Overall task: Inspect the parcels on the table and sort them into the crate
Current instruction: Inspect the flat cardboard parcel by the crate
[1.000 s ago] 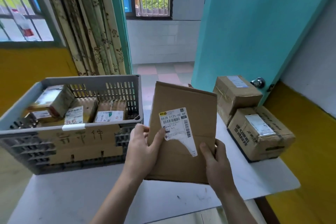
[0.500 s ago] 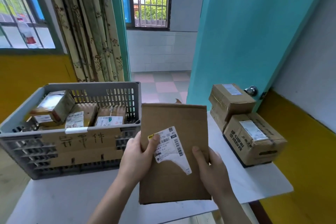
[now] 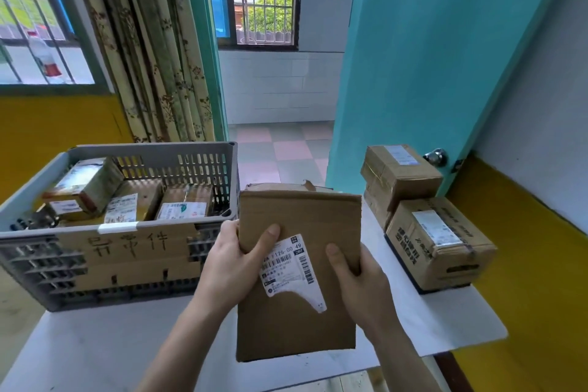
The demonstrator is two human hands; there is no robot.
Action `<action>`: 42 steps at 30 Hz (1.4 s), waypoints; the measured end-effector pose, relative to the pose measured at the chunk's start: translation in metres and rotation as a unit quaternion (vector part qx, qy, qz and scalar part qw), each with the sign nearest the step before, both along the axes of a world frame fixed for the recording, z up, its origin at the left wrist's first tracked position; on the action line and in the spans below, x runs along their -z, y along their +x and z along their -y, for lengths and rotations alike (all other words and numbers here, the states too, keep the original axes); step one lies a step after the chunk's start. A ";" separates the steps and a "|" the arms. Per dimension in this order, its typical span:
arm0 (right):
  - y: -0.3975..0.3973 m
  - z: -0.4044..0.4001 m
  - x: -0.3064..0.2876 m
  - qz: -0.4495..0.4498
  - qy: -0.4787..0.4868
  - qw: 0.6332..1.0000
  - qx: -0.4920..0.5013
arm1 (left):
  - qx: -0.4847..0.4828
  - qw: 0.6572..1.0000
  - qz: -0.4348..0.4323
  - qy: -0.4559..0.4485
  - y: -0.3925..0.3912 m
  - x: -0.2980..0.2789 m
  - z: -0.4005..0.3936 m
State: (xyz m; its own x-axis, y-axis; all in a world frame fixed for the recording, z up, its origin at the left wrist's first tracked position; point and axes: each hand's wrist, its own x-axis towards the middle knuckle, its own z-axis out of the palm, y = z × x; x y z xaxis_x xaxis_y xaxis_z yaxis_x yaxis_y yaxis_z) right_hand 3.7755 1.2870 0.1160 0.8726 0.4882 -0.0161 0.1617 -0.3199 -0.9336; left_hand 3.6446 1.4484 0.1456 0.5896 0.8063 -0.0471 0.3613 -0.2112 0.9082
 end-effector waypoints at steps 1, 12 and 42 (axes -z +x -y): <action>0.001 0.000 0.000 -0.013 -0.002 1.000 0.000 | -0.008 1.000 0.006 0.000 0.001 -0.002 0.001; 0.014 0.001 -0.010 0.049 -0.014 0.999 0.012 | 0.030 0.998 0.016 0.049 0.003 0.007 0.002; 0.040 0.014 -0.048 -0.074 0.009 0.997 0.005 | 0.003 0.987 0.035 -0.156 0.031 -0.024 0.009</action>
State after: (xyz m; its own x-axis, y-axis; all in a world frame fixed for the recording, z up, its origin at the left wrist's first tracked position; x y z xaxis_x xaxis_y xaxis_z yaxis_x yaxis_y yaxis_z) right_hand 3.8151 1.2731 0.1636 0.8659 0.4811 -0.1371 0.0185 -0.3047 -0.9523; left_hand 3.6752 1.4389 0.1697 0.6049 0.7553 -0.2521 0.2955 0.0810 0.9519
